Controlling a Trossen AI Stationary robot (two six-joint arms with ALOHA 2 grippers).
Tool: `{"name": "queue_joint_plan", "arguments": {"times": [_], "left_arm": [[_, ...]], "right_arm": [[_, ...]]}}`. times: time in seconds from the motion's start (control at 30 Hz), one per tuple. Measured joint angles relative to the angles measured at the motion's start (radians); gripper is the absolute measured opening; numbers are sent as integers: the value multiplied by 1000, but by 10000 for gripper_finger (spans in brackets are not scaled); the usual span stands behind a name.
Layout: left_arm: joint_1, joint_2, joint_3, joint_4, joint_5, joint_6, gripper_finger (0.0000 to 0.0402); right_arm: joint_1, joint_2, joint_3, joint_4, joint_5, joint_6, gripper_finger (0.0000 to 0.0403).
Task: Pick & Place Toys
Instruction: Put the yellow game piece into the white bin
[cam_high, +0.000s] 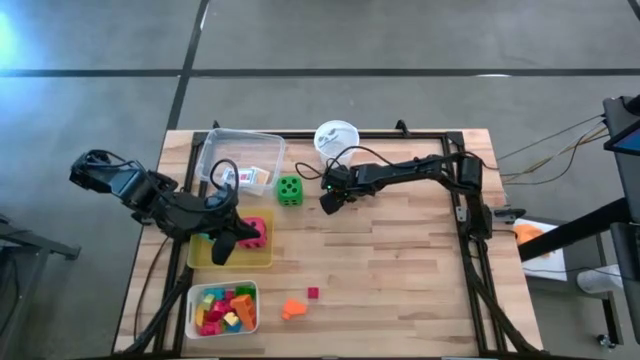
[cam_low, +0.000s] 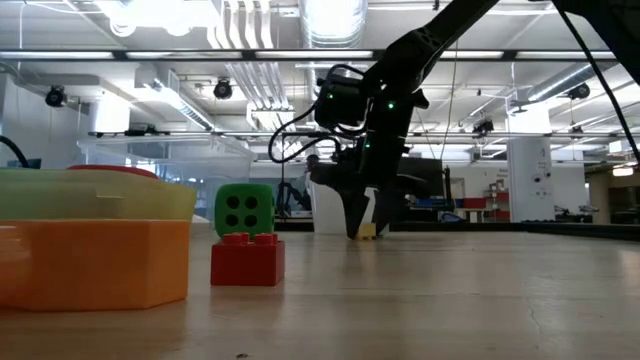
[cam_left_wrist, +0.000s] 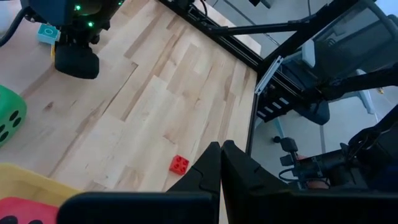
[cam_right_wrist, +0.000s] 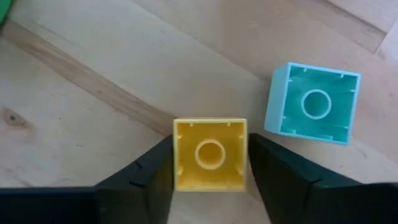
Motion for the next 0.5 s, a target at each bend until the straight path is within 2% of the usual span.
{"name": "queue_joint_plan", "arguments": {"times": [0.2, 0.5], "left_arm": [[0, 0, 0, 0, 0, -3, 7], [1, 0, 0, 5, 0, -48, 7]], "right_arm": [[0, 16, 2, 1, -16, -7, 133], [0, 3, 1, -10, -26, -7, 144]]}}
